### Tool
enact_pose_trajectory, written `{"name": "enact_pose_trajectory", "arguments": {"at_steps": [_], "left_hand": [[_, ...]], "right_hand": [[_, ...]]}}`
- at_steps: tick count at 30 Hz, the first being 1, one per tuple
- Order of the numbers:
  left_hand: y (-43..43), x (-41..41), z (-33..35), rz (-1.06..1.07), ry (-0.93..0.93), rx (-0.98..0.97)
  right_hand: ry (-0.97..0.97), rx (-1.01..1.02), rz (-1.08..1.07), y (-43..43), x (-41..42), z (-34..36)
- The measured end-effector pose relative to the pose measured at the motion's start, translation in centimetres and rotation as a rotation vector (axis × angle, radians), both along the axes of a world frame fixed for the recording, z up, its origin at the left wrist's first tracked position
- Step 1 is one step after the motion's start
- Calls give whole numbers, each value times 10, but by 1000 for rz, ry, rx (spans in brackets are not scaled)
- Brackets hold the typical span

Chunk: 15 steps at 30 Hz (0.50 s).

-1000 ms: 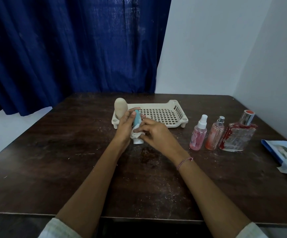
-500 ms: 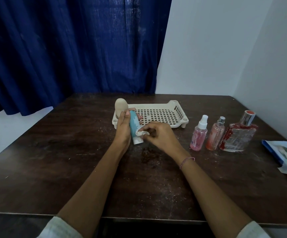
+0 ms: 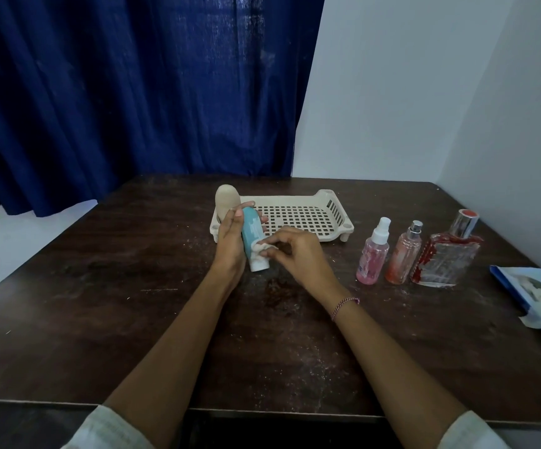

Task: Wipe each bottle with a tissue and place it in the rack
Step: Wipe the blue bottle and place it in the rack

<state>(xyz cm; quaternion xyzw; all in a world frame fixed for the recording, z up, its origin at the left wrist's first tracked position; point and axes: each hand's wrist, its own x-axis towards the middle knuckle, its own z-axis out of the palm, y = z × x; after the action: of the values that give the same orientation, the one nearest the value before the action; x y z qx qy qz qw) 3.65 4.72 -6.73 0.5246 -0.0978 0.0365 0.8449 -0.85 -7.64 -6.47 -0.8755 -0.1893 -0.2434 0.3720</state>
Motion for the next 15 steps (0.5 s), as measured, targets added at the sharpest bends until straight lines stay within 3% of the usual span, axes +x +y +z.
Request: {"name": "enact_pose_trajectory", "arguments": {"at_steps": [5, 12, 15], "left_hand": [[-3, -2, 0, 43, -16, -11], [-4, -2, -2, 17, -42, 43], [-5, -4, 0, 12, -48, 13]], "right_hand": [[43, 60, -106, -5, 4, -3], [-90, -31, 48, 4, -2, -2], [-121, -30, 14, 5, 0, -2]]}}
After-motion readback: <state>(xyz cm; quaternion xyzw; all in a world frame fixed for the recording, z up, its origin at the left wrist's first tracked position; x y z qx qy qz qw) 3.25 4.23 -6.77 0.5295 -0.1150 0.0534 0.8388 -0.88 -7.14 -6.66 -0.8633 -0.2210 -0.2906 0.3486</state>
